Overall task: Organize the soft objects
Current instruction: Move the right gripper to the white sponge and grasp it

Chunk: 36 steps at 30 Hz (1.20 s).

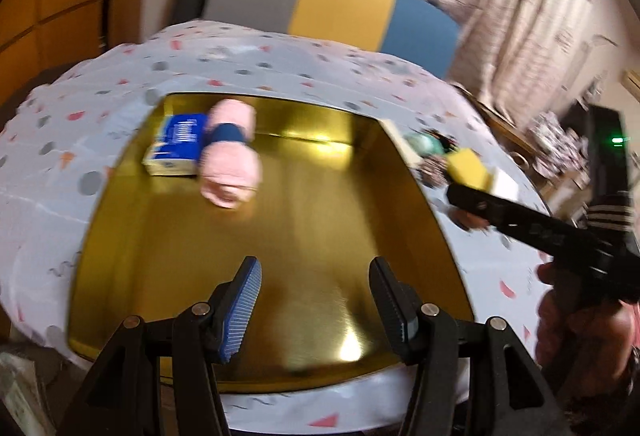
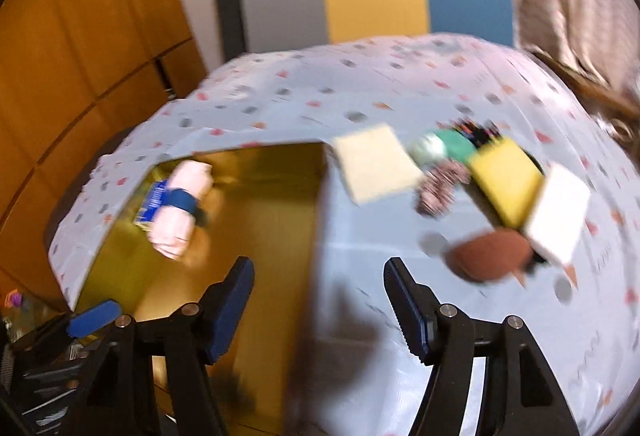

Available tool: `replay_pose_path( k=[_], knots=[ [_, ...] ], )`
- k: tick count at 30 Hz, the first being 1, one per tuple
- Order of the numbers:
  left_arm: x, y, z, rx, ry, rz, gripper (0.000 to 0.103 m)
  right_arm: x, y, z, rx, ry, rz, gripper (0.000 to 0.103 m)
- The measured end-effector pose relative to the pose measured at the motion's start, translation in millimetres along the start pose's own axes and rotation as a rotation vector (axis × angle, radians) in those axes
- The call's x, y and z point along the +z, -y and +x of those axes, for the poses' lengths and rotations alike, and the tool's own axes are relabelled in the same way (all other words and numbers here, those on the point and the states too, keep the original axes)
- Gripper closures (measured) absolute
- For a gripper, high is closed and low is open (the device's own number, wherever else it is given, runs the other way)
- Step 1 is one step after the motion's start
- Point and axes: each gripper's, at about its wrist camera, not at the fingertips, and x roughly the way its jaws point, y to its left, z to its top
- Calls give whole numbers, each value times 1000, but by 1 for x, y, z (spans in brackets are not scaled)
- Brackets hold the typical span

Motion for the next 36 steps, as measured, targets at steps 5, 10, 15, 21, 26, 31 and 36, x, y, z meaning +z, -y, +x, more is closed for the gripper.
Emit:
replay_pose_path(
  k=[5,10,15,21,26,31,36],
  knots=[
    [-9,33,-5,-72,8,115,45,-26,44,0,-49,-41,70,35],
    [-19,63,-6,-94,0,199,41,-46,86,-2,-93,-71,130,30],
    [-27,90,-12,-112,10,254,41,-56,128,-3,-162,-88,191,25],
    [-27,111,-7,-128,0,247,41,-31,172,-9,-230,-31,262,24],
    [-28,126,-1,-126,-12,232,41,4,192,-7,-246,29,348,15],
    [-29,135,-2,-118,-13,240,41,36,198,20,-268,21,370,15],
    [-29,141,-2,-100,-10,259,41,42,207,44,-280,-44,322,33]
  ],
)
